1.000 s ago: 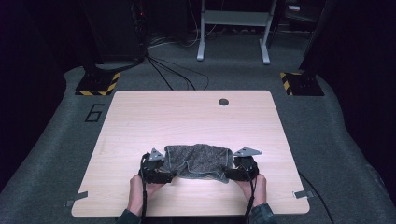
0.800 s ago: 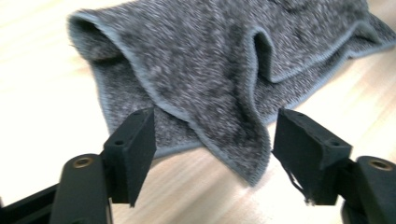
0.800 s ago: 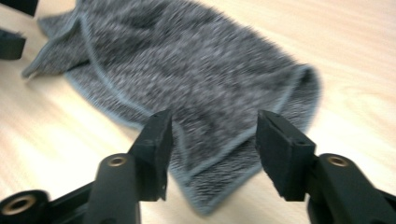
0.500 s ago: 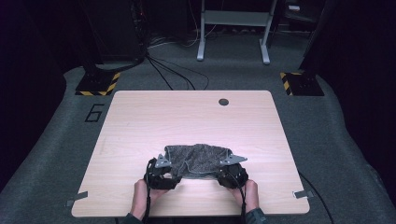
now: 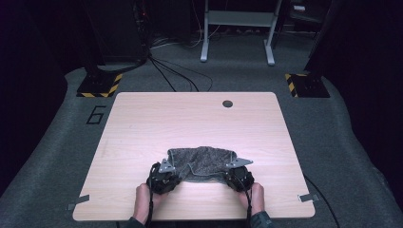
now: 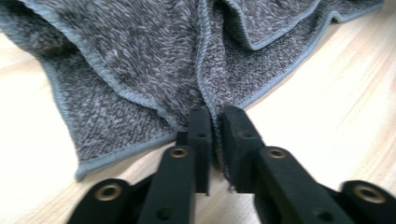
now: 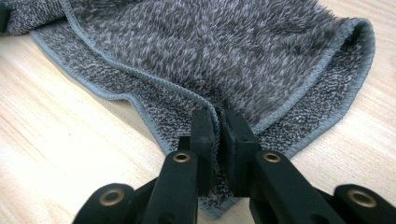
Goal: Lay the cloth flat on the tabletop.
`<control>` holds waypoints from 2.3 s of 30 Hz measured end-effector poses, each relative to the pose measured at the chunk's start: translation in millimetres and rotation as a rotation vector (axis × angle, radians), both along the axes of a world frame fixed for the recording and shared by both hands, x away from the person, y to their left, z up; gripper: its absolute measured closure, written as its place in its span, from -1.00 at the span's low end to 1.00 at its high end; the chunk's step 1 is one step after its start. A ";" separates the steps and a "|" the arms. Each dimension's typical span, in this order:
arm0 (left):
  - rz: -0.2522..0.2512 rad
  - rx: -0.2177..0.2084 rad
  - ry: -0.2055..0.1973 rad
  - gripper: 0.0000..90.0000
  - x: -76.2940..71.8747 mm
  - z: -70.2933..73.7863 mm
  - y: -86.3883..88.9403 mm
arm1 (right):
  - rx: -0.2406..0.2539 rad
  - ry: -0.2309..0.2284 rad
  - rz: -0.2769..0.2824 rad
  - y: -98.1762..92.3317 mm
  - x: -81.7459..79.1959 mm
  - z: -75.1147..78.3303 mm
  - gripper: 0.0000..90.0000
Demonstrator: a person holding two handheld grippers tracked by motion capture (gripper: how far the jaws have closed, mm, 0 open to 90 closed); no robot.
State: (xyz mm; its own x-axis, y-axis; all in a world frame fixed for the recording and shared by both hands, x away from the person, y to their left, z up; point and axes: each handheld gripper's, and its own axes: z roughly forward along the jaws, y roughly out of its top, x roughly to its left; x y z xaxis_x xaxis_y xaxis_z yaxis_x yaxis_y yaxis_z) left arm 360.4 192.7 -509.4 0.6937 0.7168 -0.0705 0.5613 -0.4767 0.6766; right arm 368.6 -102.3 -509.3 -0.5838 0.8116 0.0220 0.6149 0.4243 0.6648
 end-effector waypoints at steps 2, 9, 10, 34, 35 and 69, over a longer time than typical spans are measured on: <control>0.001 0.001 -0.002 0.89 0.1 0.7 0.7 | 0.010 0.001 -0.005 -0.8 -0.3 0.5 0.90; 0.027 0.018 -0.036 0.96 2.5 8.9 8.9 | 0.046 -0.027 -0.035 -13.0 -1.6 11.6 0.94; 0.031 0.018 -0.035 0.96 2.8 9.9 10.4 | 0.054 -0.025 -0.047 -15.1 -2.4 14.6 0.94; 0.034 -0.041 -0.011 0.98 23.0 19.5 27.9 | 0.089 -0.081 -0.039 -33.3 -5.8 43.9 0.96; 0.039 -0.053 -0.016 0.98 27.8 19.7 28.4 | 0.089 -0.087 -0.039 -33.4 -0.8 46.2 0.97; -0.007 0.021 -0.097 0.99 33.3 35.9 34.1 | -0.008 -0.146 0.042 -29.7 16.2 50.0 0.97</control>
